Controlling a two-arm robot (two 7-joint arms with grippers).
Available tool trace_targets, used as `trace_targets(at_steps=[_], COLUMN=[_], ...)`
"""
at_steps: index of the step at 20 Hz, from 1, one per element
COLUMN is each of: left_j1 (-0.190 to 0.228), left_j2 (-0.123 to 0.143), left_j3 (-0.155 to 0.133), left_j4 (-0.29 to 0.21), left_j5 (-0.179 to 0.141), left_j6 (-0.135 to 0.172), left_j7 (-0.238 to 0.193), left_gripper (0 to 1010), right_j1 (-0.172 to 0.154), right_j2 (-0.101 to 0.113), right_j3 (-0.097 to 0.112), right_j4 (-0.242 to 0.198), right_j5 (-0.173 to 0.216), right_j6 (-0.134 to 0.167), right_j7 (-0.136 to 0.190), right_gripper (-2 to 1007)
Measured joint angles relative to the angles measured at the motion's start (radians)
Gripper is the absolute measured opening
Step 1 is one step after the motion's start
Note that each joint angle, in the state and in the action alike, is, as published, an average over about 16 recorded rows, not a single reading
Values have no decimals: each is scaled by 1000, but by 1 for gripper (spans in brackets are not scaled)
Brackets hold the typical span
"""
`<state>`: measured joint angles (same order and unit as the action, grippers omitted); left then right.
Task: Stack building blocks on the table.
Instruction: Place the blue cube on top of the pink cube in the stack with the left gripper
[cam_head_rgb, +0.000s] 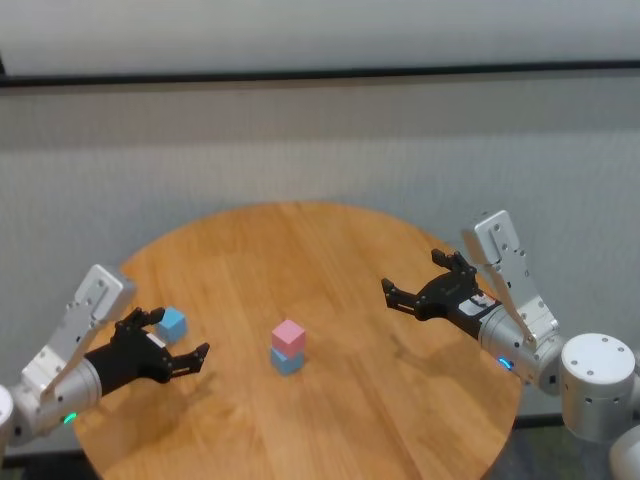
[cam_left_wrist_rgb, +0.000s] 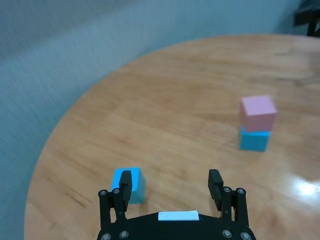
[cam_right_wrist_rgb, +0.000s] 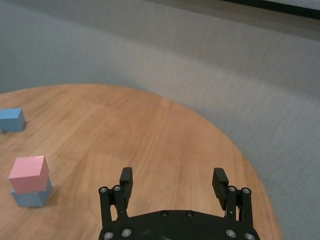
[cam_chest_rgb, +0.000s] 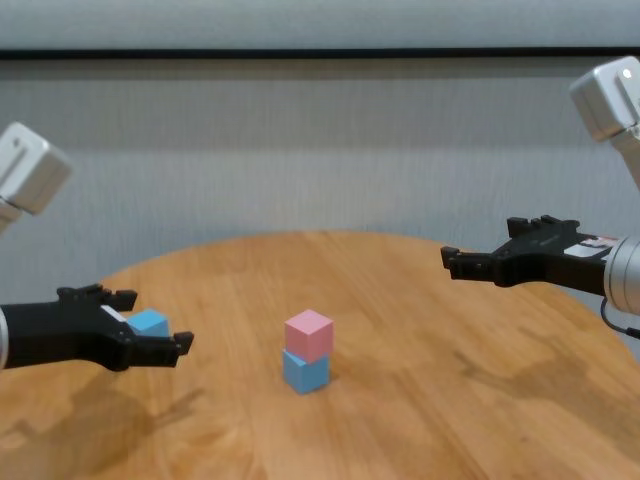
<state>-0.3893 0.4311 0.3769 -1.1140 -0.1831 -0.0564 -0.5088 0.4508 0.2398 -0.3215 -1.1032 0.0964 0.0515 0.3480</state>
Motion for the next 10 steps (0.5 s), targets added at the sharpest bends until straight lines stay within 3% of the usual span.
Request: trace_targets(at_steps=[10], left_j1=[-106], left_j2=[-52], left_j3=[11], left_j4=[182], left_j5=[33], left_j6=[-36], left_j7=[-5], left_gripper=[1002], right_j1=[1], right_j2=[-1], right_j3=[-1], right_j4=[1], right_j5=[-1], right_j6=[0], right_j7=[-2], right_gripper=[1005])
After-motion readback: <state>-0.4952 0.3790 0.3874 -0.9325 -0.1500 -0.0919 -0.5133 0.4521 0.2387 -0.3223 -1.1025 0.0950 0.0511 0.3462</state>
